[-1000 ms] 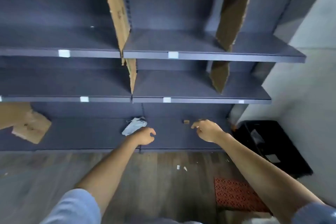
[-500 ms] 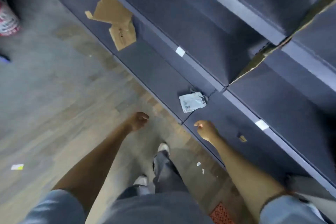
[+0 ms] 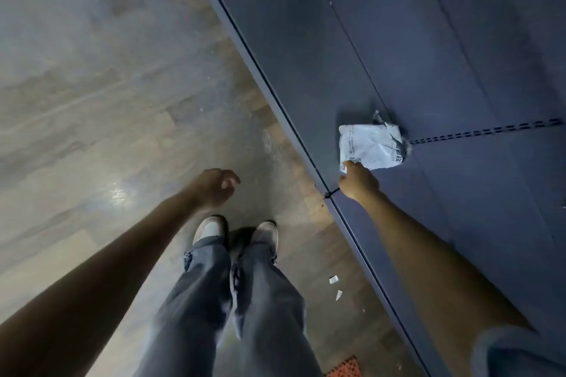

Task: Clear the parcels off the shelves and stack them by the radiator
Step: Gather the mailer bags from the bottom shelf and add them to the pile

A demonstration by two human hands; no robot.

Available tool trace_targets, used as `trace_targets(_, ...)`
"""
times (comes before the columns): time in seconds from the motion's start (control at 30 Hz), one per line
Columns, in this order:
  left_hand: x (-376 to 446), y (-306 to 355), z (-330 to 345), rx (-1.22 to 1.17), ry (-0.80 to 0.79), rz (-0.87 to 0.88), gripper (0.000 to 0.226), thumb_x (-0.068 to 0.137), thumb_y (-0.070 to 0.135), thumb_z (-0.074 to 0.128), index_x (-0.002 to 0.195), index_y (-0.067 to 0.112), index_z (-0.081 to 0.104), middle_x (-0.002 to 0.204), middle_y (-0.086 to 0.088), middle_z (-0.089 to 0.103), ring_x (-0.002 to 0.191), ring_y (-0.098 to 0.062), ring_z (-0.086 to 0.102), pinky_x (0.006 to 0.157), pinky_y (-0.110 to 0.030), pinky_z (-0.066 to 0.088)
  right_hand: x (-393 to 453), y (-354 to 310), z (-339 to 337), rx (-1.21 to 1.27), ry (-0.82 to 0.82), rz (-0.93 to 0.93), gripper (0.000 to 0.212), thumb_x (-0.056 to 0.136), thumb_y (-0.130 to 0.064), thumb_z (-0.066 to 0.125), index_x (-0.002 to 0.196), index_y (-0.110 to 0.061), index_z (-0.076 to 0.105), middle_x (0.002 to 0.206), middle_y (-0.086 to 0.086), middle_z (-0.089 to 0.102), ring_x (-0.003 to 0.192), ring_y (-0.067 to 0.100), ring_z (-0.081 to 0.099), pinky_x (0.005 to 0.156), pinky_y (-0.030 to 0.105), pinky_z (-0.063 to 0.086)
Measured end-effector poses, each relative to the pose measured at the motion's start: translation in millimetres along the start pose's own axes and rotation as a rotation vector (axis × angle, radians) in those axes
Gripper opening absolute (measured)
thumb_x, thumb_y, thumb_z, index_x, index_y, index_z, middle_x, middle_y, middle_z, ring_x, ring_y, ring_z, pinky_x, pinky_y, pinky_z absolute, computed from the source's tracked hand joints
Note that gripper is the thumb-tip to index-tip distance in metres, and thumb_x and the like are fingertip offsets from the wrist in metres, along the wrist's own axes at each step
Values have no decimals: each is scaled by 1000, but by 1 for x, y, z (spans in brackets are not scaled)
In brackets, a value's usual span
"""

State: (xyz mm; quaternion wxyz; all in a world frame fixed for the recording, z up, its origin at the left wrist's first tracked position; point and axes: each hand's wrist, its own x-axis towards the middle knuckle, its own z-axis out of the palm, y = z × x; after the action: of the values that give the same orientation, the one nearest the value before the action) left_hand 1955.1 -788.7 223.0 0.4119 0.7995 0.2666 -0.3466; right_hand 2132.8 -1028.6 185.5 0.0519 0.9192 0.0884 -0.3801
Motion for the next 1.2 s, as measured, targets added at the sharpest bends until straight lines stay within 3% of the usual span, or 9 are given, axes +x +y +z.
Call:
trace_targets(0.27, 174, -59, 46, 160, -26, 46, 32, 96, 15, 42, 125, 16, 55, 124, -11, 59, 113, -27, 56, 95, -35, 43, 178, 23, 90, 3, 157, 371, 78, 91, -36, 51, 149, -5, 8, 150, 18, 25, 134, 35, 32, 109, 53, 29)
trace_targets(0.4, 203, -63, 57, 266, -70, 73, 34, 96, 15, 40, 128, 15, 51, 127, -12, 56, 115, -27, 53, 96, -35, 43, 216, 42, 102, -55, 219, 405, 79, 89, -41, 55, 143, 3, 18, 144, 22, 32, 130, 37, 39, 105, 49, 36)
trace_targets(0.5, 188, -54, 59, 392, -137, 76, 36, 97, 18, 38, 132, 19, 47, 130, -9, 52, 117, -26, 51, 98, -36, 44, 206, 43, 92, -70, 261, 372, 66, 90, -24, 55, 138, 8, 24, 138, 26, 38, 126, 40, 44, 100, 49, 39)
trace_targets(0.67, 118, -5, 47, 492, -151, 107, 38, 96, 21, 38, 132, 25, 46, 138, -4, 45, 127, -23, 43, 103, -37, 37, 118, 34, 46, -92, 304, 203, 43, 88, -4, 51, 129, 6, 38, 125, 28, 52, 117, 44, 51, 91, 49, 45)
trace_targets(0.83, 14, 72, 9, 488, 41, 265, 54, 91, 15, 46, 140, 35, 36, 148, -7, 27, 136, -26, 27, 109, -40, 30, -25, -7, -15, -206, 272, -147, 37, 90, -2, 44, 127, -2, 45, 124, 19, 56, 112, 31, 57, 86, 38, 50)
trace_targets(0.93, -60, 113, -18, 611, 239, 402, 74, 85, 15, 53, 147, 37, 18, 155, -9, 12, 141, -32, 12, 113, -46, 19, -136, -38, -55, -212, 447, -341, 37, 56, -8, 79, 91, -8, 69, 84, 8, 71, 69, 19, 70, 51, 22, 52)
trace_targets(1.03, -129, 134, -37, 734, 267, 375, 59, 88, 25, 53, 143, 32, 34, 156, -7, 16, 142, -31, 13, 112, -45, 17, -238, -52, -79, -235, 464, -465, 37, 28, -17, 87, 61, -11, 70, 55, 0, 65, 42, 11, 62, 33, 15, 39)
trace_targets(1.13, -189, 144, -41, 766, 227, 303, 41, 91, 32, 48, 133, 32, 50, 149, -5, 33, 139, -27, 23, 110, -42, 25, -313, -45, -92, -215, 438, -371, 49, 56, -17, 80, 103, -9, 70, 93, 7, 72, 73, 16, 71, 55, 20, 53)
trace_targets(1.2, -228, 142, -25, 747, 219, 353, 38, 92, 30, 47, 129, 31, 53, 142, -3, 42, 134, -24, 31, 106, -39, 30, -344, -30, -72, -154, 342, -283, 60, 85, -9, 54, 142, -5, 34, 134, 15, 51, 110, 28, 61, 83, 33, 52)
